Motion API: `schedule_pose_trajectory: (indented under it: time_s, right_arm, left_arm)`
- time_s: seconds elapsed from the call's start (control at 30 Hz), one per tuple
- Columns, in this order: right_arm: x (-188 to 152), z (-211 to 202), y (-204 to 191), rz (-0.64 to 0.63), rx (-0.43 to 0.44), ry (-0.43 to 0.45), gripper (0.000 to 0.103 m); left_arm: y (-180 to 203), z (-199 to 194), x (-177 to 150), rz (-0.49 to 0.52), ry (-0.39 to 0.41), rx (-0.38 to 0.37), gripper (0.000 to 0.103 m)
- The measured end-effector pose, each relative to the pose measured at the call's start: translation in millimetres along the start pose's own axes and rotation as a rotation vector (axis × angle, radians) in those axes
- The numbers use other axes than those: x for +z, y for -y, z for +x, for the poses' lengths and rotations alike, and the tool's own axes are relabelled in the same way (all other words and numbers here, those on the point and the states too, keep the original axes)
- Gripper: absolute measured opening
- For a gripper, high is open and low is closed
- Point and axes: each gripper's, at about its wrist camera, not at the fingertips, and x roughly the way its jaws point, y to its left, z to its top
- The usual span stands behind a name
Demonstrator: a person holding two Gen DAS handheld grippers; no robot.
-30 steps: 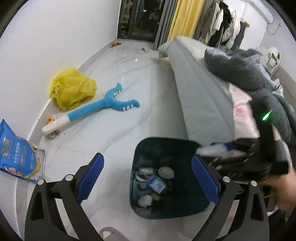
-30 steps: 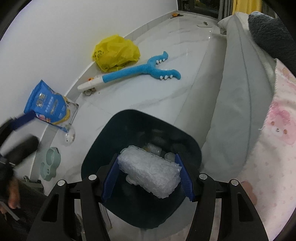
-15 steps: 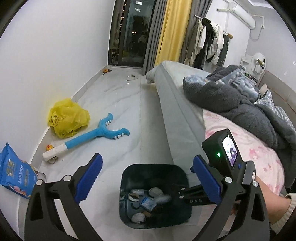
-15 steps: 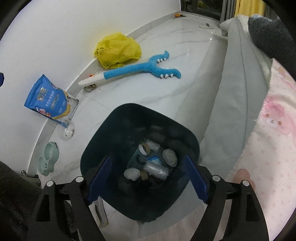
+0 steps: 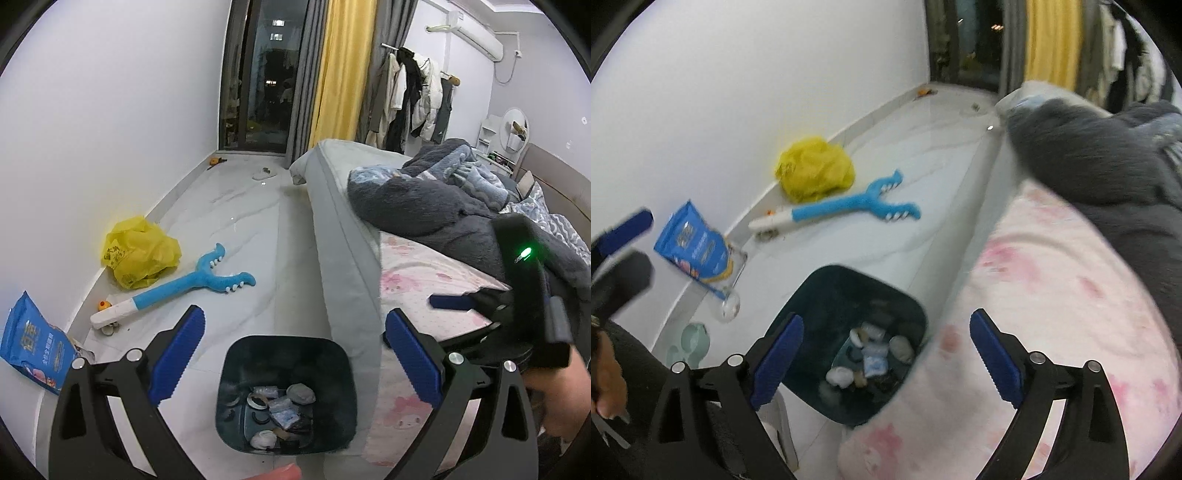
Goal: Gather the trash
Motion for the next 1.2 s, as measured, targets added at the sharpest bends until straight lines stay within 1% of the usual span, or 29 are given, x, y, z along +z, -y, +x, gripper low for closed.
schedule_pose_trajectory:
  time_s: [0.2, 0.33, 0.43, 0.5, 0.67, 0.8, 0.93, 1.07, 1.1, 1.2]
  right_arm:
    - [-19, -58, 27, 0.013, -0.085, 0.097, 0.098]
    - [-39, -93, 49, 0.039, -0.134, 0.156, 0.100]
    - [-56, -114, 68, 0.057, -0.146, 0.188, 0.100]
    - [-66, -125, 78, 0.067, -0.153, 0.206, 0.100]
    - [-99, -159, 97, 0.068, -0.177, 0.265, 0.100]
    - [-124, -180, 109, 0.081, -0.161, 0.310, 0.100]
    - [-145, -192, 124, 0.133, -0.173, 0.316, 0.100]
    - [-156, -206, 132, 0.150, -0.228, 0.327, 0.100]
    - [-159, -210, 133, 0.149, -0.228, 0.344, 0.100]
    - [-168, -215, 143, 0.201, -0.192, 0.366, 0.100]
  left_arm:
    - [23, -11, -10, 0.034, 0.031, 0.038, 0.100]
    - [32, -10, -16, 0.036, 0.022, 0.061, 0.100]
    - [43, -12, -15, 0.053, 0.031, 0.065, 0.100]
    - [51, -16, -14, 0.066, 0.052, 0.056, 0.100]
    - [72, -22, -16, 0.081, 0.074, 0.008, 0.100]
    - [87, -25, -18, 0.086, 0.092, -0.013, 0.100]
    - [101, -24, -19, 0.095, 0.114, -0.021, 0.100]
    - [112, -16, -23, 0.099, 0.107, -0.031, 0.100]
    - [115, -13, -24, 0.103, 0.104, -0.031, 0.100]
    - [122, -8, -27, 0.112, 0.096, -0.031, 0.100]
